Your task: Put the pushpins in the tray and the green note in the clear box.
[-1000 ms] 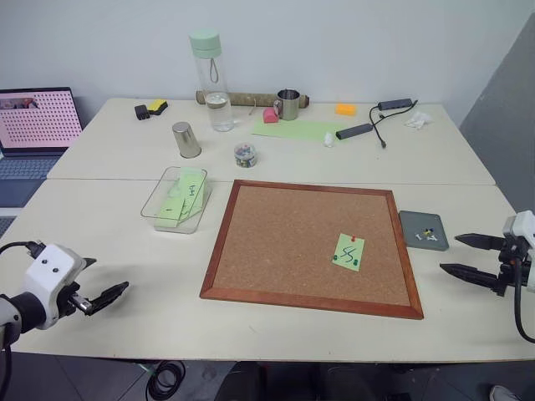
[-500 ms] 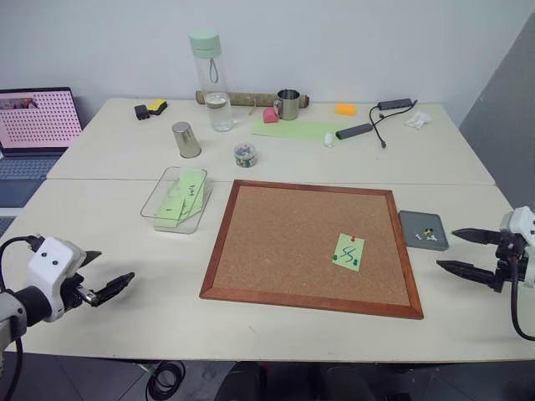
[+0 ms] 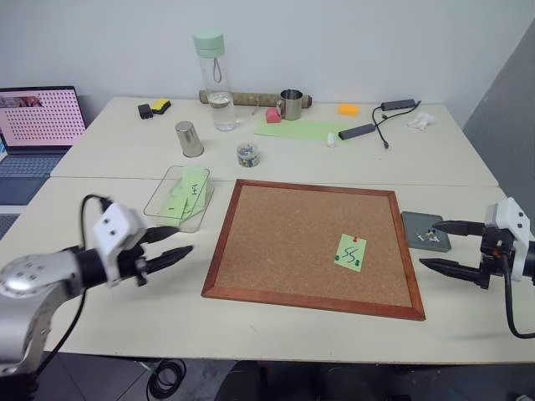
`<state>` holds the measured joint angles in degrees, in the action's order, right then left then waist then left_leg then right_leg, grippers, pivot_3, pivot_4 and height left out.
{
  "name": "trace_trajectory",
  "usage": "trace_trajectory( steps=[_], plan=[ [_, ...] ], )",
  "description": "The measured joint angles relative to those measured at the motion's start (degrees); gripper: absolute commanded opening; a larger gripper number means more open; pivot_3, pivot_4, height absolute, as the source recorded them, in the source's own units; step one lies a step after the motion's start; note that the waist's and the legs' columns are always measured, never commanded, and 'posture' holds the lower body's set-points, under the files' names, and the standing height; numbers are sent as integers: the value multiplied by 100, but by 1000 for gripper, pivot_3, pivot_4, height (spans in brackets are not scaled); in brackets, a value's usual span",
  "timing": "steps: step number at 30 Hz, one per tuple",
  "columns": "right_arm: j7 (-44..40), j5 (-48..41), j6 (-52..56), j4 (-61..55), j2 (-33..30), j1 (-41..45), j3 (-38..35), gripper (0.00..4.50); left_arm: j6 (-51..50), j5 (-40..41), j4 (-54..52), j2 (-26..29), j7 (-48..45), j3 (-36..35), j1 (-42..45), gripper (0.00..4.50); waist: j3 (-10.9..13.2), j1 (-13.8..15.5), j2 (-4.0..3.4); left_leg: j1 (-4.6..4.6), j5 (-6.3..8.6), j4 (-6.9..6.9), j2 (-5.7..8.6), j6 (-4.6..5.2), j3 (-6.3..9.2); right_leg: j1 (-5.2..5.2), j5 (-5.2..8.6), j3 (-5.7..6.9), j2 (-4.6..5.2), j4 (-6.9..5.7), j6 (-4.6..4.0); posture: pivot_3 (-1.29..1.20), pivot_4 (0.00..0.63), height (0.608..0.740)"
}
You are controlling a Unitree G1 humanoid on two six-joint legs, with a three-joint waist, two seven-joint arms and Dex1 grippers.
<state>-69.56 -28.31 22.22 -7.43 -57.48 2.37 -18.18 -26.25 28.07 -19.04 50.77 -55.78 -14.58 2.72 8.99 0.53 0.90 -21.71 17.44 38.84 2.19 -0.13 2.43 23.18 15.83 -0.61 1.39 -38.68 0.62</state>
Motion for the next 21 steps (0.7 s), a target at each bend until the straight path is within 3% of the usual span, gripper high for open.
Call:
trace_trajectory(
  steps=[8,15,21],
  plan=[
    [425,-92,487,-602,284,436,507,4500,171,-515,507,-1145,-151,2118,1586,42,3,-17,7,-2,-1,8,1,-1,0,1,-1,-2,-9,-7,2,0,150,740],
    [943,196,695,-524,783,1127,1289,4500,986,-1199,1936,-2204,-128,2826,2236,42,4,-19,9,-4,-2,14,2,-2,0,3,-1,-3,-9,-11,3,0,150,740],
    [1209,582,715,59,1122,1633,1804,4500,1771,-1632,3064,-2652,-119,3022,2321,42,3,-21,9,-4,-3,15,3,-3,2,5,-1,-3,-9,-11,2,0,150,740]
  ],
)
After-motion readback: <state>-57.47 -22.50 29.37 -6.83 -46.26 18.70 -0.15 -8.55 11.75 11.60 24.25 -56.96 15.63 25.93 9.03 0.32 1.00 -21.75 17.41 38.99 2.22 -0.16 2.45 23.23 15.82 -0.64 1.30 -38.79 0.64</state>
